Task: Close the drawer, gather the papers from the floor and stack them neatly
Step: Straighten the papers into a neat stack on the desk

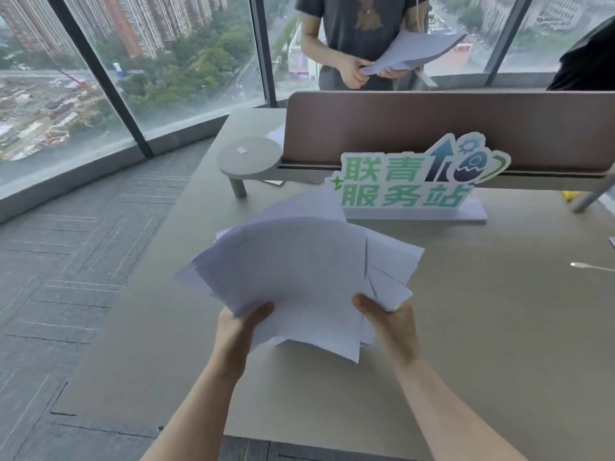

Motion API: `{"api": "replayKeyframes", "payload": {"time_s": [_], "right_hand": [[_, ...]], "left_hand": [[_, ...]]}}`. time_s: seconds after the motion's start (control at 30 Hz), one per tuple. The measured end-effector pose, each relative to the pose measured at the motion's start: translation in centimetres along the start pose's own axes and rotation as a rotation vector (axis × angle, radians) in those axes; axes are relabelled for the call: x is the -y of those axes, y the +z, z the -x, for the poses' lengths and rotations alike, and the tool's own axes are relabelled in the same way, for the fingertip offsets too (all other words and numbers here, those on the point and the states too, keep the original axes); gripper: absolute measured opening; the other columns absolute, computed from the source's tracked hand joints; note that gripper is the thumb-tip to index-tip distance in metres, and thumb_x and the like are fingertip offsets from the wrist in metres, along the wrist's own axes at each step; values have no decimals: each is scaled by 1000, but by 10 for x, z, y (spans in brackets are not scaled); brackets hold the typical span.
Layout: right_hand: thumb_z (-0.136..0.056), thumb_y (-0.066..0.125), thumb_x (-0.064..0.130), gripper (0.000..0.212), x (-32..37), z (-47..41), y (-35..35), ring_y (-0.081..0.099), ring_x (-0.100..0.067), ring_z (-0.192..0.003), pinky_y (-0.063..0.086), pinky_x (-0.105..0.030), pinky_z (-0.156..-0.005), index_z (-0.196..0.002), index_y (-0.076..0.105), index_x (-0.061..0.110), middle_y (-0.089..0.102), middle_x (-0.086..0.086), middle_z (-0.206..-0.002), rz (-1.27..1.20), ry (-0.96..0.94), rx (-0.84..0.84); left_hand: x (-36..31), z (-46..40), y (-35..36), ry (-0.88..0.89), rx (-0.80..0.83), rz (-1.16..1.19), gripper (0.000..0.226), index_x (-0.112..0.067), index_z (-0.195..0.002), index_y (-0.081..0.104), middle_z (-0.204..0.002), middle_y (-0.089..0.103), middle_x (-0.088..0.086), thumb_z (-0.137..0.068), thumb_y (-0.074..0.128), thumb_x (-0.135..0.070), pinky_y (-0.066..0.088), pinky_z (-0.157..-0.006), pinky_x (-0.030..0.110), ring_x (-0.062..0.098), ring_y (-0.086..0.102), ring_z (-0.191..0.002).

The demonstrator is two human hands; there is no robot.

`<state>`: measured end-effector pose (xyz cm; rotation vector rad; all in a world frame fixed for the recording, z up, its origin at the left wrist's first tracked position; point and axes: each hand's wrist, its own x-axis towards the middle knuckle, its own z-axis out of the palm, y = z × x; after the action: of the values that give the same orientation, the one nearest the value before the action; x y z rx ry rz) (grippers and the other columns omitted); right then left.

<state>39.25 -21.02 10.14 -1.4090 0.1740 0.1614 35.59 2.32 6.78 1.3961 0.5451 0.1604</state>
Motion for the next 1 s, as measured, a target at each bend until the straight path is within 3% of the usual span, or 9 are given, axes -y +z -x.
{"api": "replayKeyframes", "payload": {"time_s": [0.1,0.27,0.33,0.5,0.6,0.67,0.73,0.9,1.0], "right_hand": [[-83,70,-5,24,-1,3,8,73,-11,-77,58,-24,-64,-84,75,19,78,4,-82,16,-32,-14],[-82,73,0,10,8,1,18,62,-10,-66,50,-25,-58,-76,72,7,70,7,-69,-25,-145,-107],[-83,74,1,10,15,-1,20,57,-10,-65,45,-26,-59,-73,69,0,65,4,-66,-9,-201,-83],[-93,58,-2,24,14,2,17,52,8,-45,37,-5,-46,-79,60,16,60,21,-48,14,-259,-2],[-101,47,6,36,5,0,19,47,7,-49,34,-8,-50,-67,51,18,55,21,-50,12,-298,-16],[-103,44,14,37,-4,-4,20,43,1,-55,35,-17,-54,-66,51,11,51,17,-58,-31,-282,-20],[-103,46,13,39,-8,-8,21,40,-3,-57,34,-21,-54,-65,53,18,48,15,-60,-40,-267,-43],[-101,45,3,27,-15,-19,23,59,-11,-78,48,-23,-67,-96,69,13,67,-1,-86,-58,-232,-15],[-102,43,3,33,-15,-21,22,50,-9,-69,41,-24,-62,-80,63,16,58,3,-73,-82,-268,-63]], "left_hand": [[3,0,-3,-28,-18,58,47,-7,-98,73,-97,75,14,-55,81,-21,55,-85,50,38,68,-95],[-9,4,-4,68,41,199,30,-9,-95,73,-94,74,7,-65,71,-6,55,-77,39,27,69,-89],[-11,-1,-11,116,68,203,30,-16,-99,75,-103,73,8,-70,71,-7,54,-86,43,28,67,-98],[-1,-4,-23,43,-18,195,43,-15,-94,77,-102,74,9,-53,84,-23,48,-92,49,30,65,-99],[-5,-4,-19,47,9,188,48,-10,-105,70,-105,73,10,-59,82,-17,49,-91,44,28,66,-98],[-7,-4,-16,49,8,196,53,-10,-106,69,-103,73,9,-55,83,-19,52,-86,38,25,67,-94],[-8,-4,-13,44,6,194,53,-12,-101,70,-99,74,8,-51,83,-23,53,-82,36,25,68,-90],[-10,-7,-8,25,-47,160,28,-14,-83,72,-79,74,1,-57,78,-11,51,-77,36,26,65,-81],[-14,-8,-6,47,-31,177,26,-16,-83,73,-82,74,2,-58,78,-11,52,-77,38,27,66,-81]]}}
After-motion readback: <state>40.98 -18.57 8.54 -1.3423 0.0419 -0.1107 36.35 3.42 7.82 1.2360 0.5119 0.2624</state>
